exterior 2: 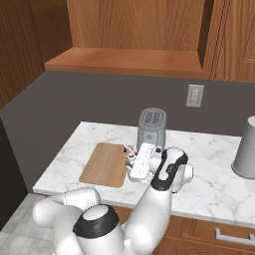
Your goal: Grab the spray bottle from the cabinet, then place it next to the cutting board for sanitizing. Then grab the dish brush from the countertop next to the sink and place it next to the cutting board.
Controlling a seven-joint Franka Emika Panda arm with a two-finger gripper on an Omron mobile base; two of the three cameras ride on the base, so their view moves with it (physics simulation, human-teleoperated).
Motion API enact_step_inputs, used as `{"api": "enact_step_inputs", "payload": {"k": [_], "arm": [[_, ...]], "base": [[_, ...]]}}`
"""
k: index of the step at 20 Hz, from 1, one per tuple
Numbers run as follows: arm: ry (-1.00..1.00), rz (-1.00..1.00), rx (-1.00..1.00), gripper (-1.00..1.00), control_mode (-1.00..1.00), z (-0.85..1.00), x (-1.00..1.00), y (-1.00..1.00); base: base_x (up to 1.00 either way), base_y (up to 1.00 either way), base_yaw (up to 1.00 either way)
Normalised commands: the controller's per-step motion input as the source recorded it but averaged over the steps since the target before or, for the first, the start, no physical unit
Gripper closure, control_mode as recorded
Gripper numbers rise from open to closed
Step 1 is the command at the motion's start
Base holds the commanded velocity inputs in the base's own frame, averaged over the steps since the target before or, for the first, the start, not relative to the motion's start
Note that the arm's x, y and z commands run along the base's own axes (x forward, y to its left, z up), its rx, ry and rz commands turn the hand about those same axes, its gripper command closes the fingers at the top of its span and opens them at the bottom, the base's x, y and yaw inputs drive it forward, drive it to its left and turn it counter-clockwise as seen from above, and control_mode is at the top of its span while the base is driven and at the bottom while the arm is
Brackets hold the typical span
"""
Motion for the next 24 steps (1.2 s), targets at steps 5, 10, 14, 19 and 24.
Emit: {"api": "enact_step_inputs", "payload": {"k": [5, 10, 14, 19, 24], "arm": [[0.01, 0.01, 0.0, 1.0, -1.0, -0.28, 0.2, -0.09], [0.0, 0.02, 0.0, 1.0, -1.0, -0.28, 0.16, -0.11], [0.0, 0.01, 0.0, -1.0, -1.0, -0.31, 0.05, -0.07], [0.03, 0.0, 0.0, -1.0, -1.0, -0.11, 0.01, 0.0], [0.03, 0.0, 0.0, -1.0, -1.0, 0.0, 0.01, 0.0]], "base": [[0.0, 0.0, 0.0], [0.0, 0.0, 0.0], [0.0, 0.0, 0.0], [0.0, 0.0, 0.0], [0.0, 0.0, 0.0]]}}
